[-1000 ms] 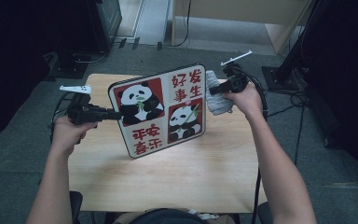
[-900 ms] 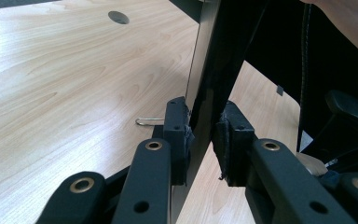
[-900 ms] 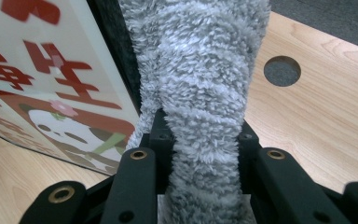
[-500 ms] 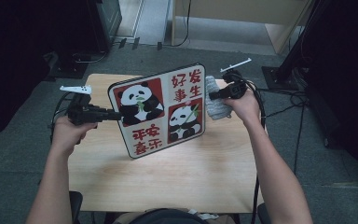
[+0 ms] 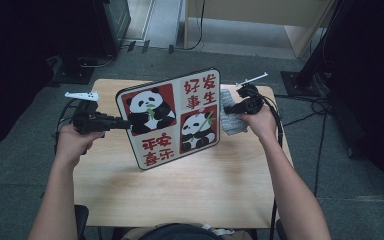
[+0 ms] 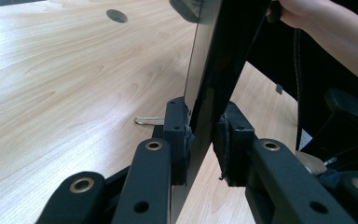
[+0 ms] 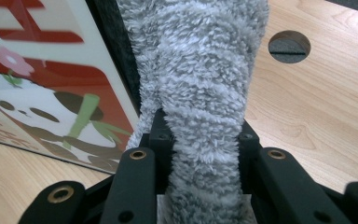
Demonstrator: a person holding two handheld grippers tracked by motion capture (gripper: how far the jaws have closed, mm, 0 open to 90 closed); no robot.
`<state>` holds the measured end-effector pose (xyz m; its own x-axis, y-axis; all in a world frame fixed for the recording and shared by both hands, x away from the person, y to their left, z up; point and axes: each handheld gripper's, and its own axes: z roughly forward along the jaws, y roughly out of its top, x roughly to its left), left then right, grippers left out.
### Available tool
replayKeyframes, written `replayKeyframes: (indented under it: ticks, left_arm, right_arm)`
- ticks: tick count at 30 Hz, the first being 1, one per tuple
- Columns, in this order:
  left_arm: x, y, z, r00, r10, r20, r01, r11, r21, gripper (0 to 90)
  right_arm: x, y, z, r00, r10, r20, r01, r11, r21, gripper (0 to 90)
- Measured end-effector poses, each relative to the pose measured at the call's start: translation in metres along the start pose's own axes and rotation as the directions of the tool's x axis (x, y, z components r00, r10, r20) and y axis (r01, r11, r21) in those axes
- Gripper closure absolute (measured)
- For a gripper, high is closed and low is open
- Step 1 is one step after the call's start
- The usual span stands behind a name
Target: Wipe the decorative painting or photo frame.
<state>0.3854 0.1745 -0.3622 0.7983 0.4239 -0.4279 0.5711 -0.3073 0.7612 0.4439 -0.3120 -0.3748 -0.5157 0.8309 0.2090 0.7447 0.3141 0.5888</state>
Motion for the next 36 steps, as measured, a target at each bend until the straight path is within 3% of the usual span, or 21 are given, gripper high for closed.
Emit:
replayKeyframes:
  ticks: [10, 14, 24, 29, 36]
  left_arm:
    - [0.0, 0.0, 0.001, 1.0, 0.006, -0.002, -0.006, 1.0, 0.0, 75.9]
    - [0.001, -0.001, 0.001, 1.0, 0.006, 0.001, -0.006, 1.0, -0.001, 76.0]
    - [0.0, -0.001, 0.001, 1.0, 0.002, 0.001, -0.002, 1.0, -0.002, 76.1]
    - [0.001, -0.001, 0.001, 1.0, 0.001, -0.001, -0.001, 1.0, 0.001, 75.9]
    - [0.0, -0.001, 0.002, 1.0, 0.005, -0.004, -0.005, 1.0, 0.005, 76.0]
  right_arm:
    - [-0.003, -0.015, 0.009, 0.9994, 0.032, -0.011, -0.033, 0.999, -0.011, 69.7]
    - [-0.002, -0.021, 0.012, 0.9996, 0.027, -0.003, -0.027, 0.999, -0.026, 69.7]
    - [0.0, -0.038, 0.024, 0.9993, 0.007, 0.036, -0.007, 1.0, -0.002, 69.4]
    - [-0.003, -0.049, 0.029, 0.9994, 0.034, 0.01, -0.034, 0.999, -0.01, 69.3]
    - [-0.006, -0.061, 0.037, 0.9993, 0.038, 0.009, -0.038, 0.999, -0.013, 69.2]
